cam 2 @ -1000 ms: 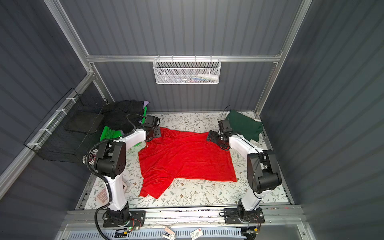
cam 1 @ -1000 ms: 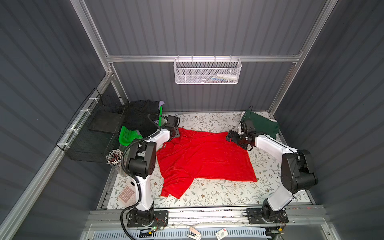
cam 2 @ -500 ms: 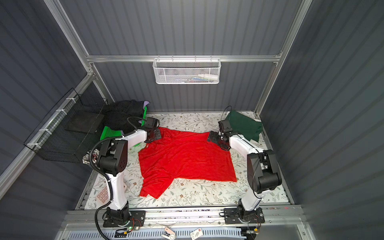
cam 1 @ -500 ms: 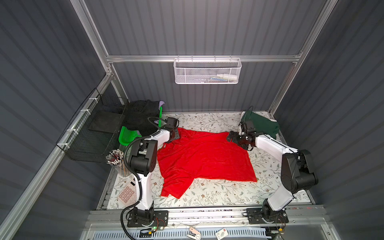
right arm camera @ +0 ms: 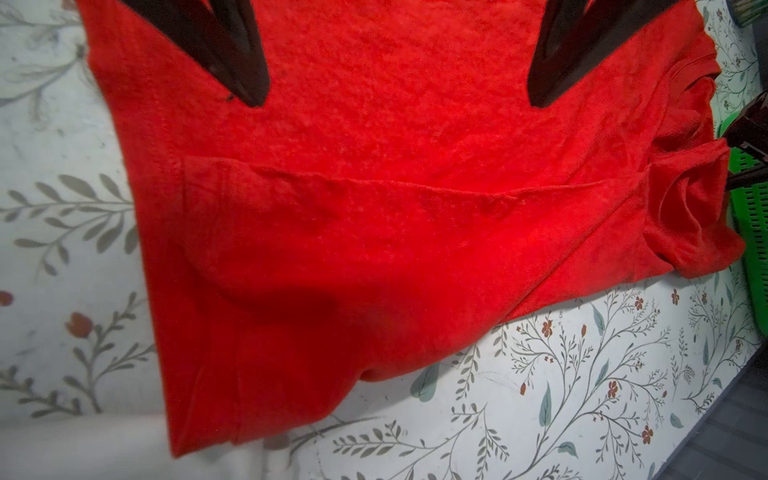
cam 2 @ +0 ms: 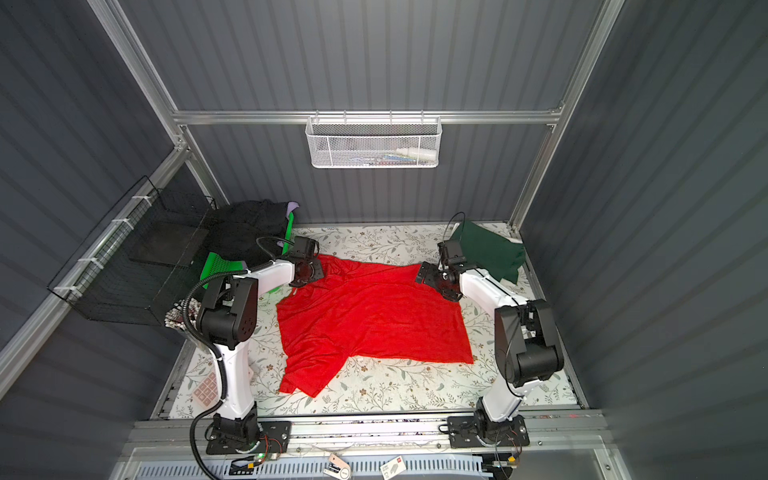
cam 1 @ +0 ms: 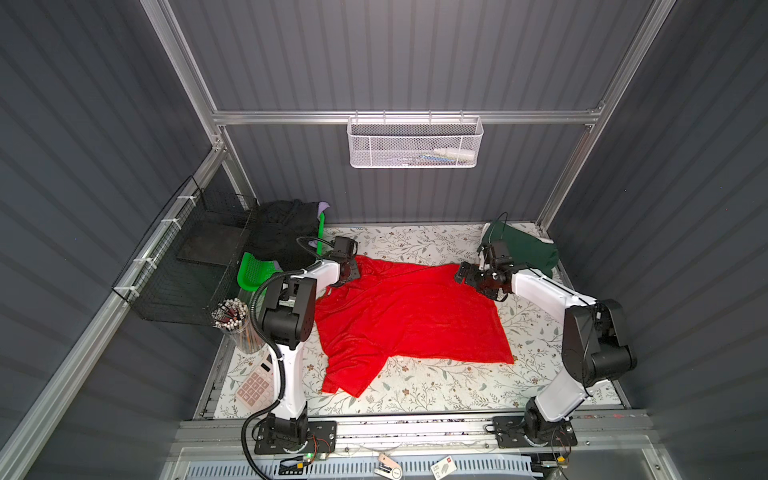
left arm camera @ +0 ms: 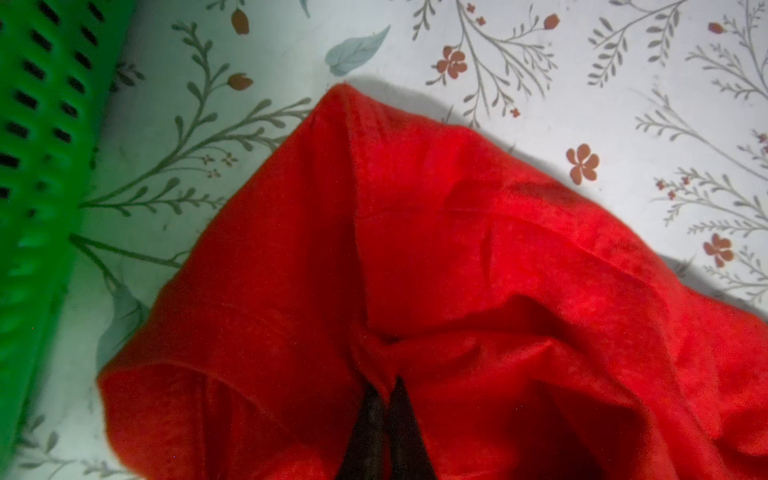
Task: Fold and stack the t-shirts
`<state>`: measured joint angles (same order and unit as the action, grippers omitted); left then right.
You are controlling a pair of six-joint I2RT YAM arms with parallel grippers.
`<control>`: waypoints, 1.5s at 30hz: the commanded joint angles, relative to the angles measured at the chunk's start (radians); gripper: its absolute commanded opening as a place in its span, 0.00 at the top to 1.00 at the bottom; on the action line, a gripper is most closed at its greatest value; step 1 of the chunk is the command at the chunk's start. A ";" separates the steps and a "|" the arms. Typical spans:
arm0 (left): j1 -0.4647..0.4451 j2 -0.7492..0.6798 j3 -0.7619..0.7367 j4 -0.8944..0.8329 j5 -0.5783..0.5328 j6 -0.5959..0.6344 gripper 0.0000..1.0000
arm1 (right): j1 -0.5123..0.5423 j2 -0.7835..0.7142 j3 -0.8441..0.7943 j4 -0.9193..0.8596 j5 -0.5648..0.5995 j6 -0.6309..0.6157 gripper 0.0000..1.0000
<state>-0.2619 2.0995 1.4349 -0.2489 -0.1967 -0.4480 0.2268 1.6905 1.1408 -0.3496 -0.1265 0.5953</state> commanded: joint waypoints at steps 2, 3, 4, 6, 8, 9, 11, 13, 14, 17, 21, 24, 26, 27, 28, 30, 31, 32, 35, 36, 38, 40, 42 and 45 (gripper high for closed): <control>0.006 -0.035 0.032 -0.050 0.013 0.005 1.00 | -0.005 0.005 0.016 -0.030 0.021 0.005 0.01; 0.007 -0.056 0.031 -0.059 0.013 0.011 1.00 | -0.004 0.003 0.016 -0.033 0.030 0.008 0.01; 0.007 -0.074 0.027 -0.066 0.012 0.014 1.00 | -0.004 0.003 0.015 -0.034 0.036 0.007 0.01; 0.012 -0.116 0.023 -0.086 0.012 0.021 1.00 | -0.004 0.000 0.013 -0.034 0.041 0.005 0.01; 0.016 -0.150 0.023 -0.103 0.017 0.023 1.00 | -0.004 0.003 0.012 -0.033 0.035 0.005 0.01; 0.016 -0.166 0.023 -0.112 0.021 0.023 1.00 | -0.004 0.004 0.013 -0.034 0.035 0.004 0.01; 0.016 -0.189 0.023 -0.123 0.037 0.021 1.00 | -0.004 0.007 0.013 -0.034 0.034 0.008 0.01; 0.016 -0.204 0.018 -0.127 0.047 0.018 1.00 | -0.004 0.006 0.012 -0.034 0.031 0.012 0.01; 0.017 -0.206 0.015 -0.127 0.048 0.017 1.00 | -0.003 0.006 0.013 -0.031 0.028 0.012 0.01; 0.018 -0.192 0.025 -0.149 0.047 0.026 0.96 | -0.001 0.007 0.013 -0.032 0.017 0.008 0.01; 0.021 -0.162 0.039 -0.154 0.055 0.028 0.95 | 0.002 0.004 0.004 -0.029 0.010 0.007 0.01; 0.022 -0.142 0.054 -0.157 0.062 0.026 0.88 | 0.002 -0.001 -0.002 -0.029 0.009 0.008 0.01; 0.023 -0.136 0.057 -0.153 0.064 0.025 0.83 | 0.000 -0.003 -0.005 -0.029 0.008 0.008 0.01; 0.024 -0.133 0.060 -0.155 0.063 0.024 0.80 | 0.000 -0.005 -0.006 -0.028 0.007 0.006 0.01; 0.024 -0.129 0.062 -0.156 0.065 0.025 0.78 | 0.001 -0.005 -0.007 -0.028 0.007 0.008 0.01; 0.024 -0.126 0.065 -0.156 0.068 0.021 0.73 | 0.001 -0.003 -0.006 -0.026 0.005 0.008 0.01; 0.024 -0.125 0.064 -0.154 0.071 0.020 0.73 | 0.001 -0.002 -0.004 -0.026 0.004 0.008 0.01; 0.024 -0.125 0.062 -0.150 0.073 0.020 0.73 | -0.001 0.000 -0.003 -0.026 0.001 0.007 0.01; 0.025 -0.119 0.063 -0.145 0.075 0.020 0.79 | 0.000 0.008 0.002 -0.025 -0.007 0.008 0.01; 0.026 -0.117 0.063 -0.144 0.078 0.021 0.84 | 0.000 0.009 0.003 -0.024 -0.008 0.010 0.01; 0.026 -0.119 0.062 -0.140 0.088 0.023 0.90 | 0.000 0.012 0.005 -0.026 -0.010 0.009 0.01; 0.026 -0.119 0.061 -0.134 0.092 0.027 0.96 | 0.000 0.011 0.004 -0.026 -0.010 0.009 0.01; 0.026 -0.114 0.065 -0.136 0.098 0.034 1.00 | 0.000 0.009 0.003 -0.026 -0.009 0.009 0.01; 0.027 -0.114 0.066 -0.137 0.105 0.039 1.00 | 0.000 0.005 0.000 -0.028 -0.010 0.009 0.01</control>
<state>-0.2413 1.9621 1.4712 -0.3801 -0.1143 -0.4263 0.2253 1.6917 1.1408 -0.3676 -0.1314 0.5991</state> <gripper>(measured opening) 0.053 0.991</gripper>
